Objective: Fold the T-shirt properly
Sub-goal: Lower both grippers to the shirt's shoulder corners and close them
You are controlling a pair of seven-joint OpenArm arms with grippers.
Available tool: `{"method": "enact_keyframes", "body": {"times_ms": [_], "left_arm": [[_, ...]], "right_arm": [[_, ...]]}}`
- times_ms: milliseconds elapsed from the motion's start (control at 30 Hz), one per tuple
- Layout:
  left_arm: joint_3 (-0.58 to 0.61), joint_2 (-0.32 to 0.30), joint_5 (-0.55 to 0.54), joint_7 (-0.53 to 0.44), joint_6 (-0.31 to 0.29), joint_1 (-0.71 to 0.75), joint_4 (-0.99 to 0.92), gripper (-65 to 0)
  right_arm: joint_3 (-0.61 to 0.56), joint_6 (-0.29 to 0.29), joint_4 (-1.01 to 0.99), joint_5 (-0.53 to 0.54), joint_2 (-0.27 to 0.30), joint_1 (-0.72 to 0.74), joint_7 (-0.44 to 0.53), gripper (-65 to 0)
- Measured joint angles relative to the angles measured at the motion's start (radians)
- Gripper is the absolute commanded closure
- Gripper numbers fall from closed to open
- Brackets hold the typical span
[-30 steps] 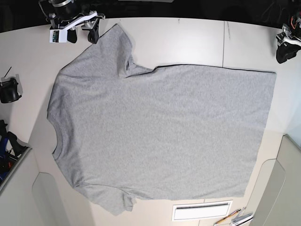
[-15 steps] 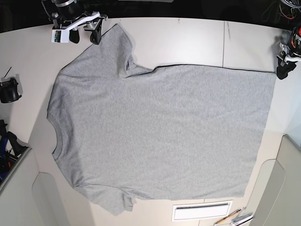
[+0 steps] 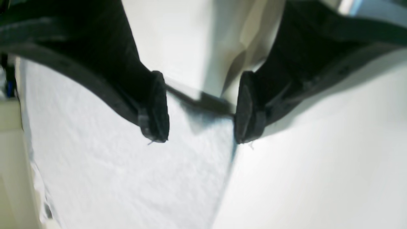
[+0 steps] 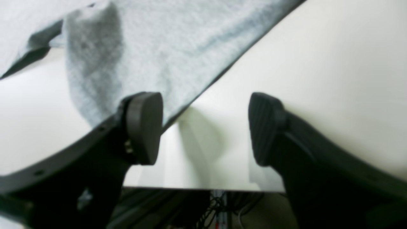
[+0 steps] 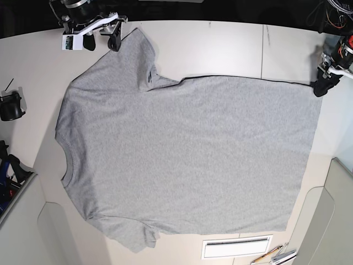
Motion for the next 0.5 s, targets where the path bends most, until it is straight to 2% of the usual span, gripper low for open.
{"method": "enact_keyframes", "body": {"times_ms": [233,433,500], "left_arm": [[0.071,-0.003,-0.018,-0.032,-0.016,0.000,0.002,-37.6],[0.096,-0.002,-0.013,-0.067,-0.019,0.000,0.003,-37.3],[0.096,-0.002,-0.013,-0.068,-0.019,-0.001,0.003,-34.9]], "right_arm": [[0.000,-0.001,0.000,0.034,-0.060,0.003,0.001,-41.8],[0.000,0.003,-0.002,0.034,-0.064,0.014,0.012,-41.8],[0.000,0.006,-0.014,0.035,-0.064,0.031,0.023,-41.7]]}}
